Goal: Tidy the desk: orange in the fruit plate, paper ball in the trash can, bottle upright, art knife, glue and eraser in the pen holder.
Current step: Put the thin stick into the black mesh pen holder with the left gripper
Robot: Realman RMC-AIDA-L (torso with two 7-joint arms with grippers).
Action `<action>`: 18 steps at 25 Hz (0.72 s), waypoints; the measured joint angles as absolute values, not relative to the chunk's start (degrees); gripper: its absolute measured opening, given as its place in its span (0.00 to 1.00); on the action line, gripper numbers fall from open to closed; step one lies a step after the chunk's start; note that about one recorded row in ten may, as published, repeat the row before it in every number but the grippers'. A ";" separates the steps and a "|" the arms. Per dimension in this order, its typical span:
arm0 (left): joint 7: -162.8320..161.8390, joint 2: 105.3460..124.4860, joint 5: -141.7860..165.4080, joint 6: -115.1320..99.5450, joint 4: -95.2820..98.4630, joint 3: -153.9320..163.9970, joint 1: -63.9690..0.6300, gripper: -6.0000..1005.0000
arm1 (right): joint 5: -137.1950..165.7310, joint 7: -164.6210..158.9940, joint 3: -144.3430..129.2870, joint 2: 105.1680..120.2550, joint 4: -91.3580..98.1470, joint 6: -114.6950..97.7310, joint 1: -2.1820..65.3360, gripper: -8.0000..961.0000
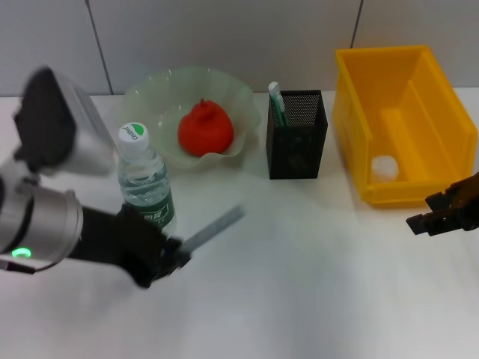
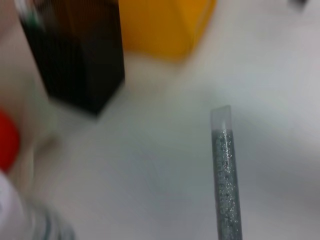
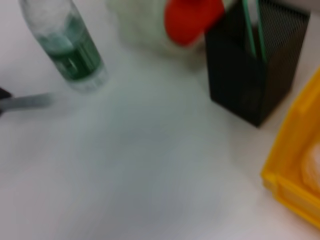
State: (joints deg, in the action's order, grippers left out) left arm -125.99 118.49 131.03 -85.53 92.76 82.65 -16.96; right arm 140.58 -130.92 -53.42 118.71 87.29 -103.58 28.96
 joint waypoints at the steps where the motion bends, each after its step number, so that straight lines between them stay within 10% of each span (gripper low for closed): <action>1: -125.06 118.51 126.49 -85.25 92.54 81.09 -16.94 0.17 | 138.73 -129.86 -52.70 118.60 88.14 -104.05 28.09 0.59; 18: -104.83 119.13 84.47 -50.37 65.45 89.54 -29.17 0.21 | 128.88 -106.97 -35.06 118.93 85.86 -114.52 20.97 0.59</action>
State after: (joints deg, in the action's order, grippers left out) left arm -104.83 119.13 84.47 -50.37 65.45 89.54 -29.17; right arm 128.88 -106.97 -35.06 118.93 85.86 -114.52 20.97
